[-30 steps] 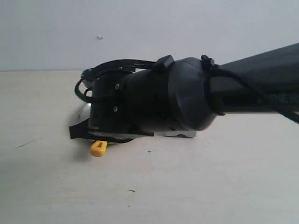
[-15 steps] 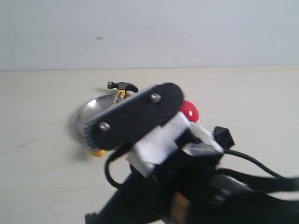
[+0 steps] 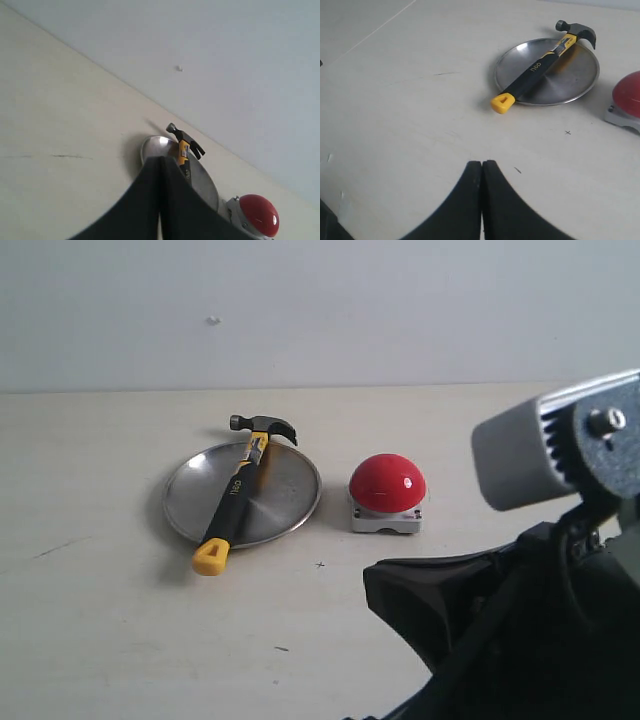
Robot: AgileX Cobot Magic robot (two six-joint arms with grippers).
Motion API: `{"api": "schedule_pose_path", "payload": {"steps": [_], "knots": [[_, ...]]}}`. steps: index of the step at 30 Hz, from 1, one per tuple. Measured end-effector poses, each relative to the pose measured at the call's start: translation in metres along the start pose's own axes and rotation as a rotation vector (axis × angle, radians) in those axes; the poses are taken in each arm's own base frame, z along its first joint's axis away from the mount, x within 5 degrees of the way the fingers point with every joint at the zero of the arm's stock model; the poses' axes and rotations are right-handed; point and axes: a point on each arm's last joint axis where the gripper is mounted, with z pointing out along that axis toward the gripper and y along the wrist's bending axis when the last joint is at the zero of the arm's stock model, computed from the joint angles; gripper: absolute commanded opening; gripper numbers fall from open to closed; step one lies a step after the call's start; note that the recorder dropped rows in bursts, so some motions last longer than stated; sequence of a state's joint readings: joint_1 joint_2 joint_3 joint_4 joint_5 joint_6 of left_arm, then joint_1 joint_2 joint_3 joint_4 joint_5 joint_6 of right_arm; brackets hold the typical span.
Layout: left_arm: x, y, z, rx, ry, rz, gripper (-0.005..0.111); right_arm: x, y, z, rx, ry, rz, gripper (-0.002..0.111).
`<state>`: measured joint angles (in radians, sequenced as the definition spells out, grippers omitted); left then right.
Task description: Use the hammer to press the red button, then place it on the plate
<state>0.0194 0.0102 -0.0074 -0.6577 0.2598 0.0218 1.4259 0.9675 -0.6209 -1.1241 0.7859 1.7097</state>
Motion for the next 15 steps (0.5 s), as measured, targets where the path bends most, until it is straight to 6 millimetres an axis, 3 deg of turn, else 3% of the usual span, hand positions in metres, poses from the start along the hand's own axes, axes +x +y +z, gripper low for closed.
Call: {"api": "schedule_pose_path", "payload": {"steps": [15], "knots": [[0.0000,0.0000,0.0000,0.000,0.000,0.000,0.000,-0.0078,0.0003,-0.0023,-0.016,-0.078,-0.067,0.000]]}}
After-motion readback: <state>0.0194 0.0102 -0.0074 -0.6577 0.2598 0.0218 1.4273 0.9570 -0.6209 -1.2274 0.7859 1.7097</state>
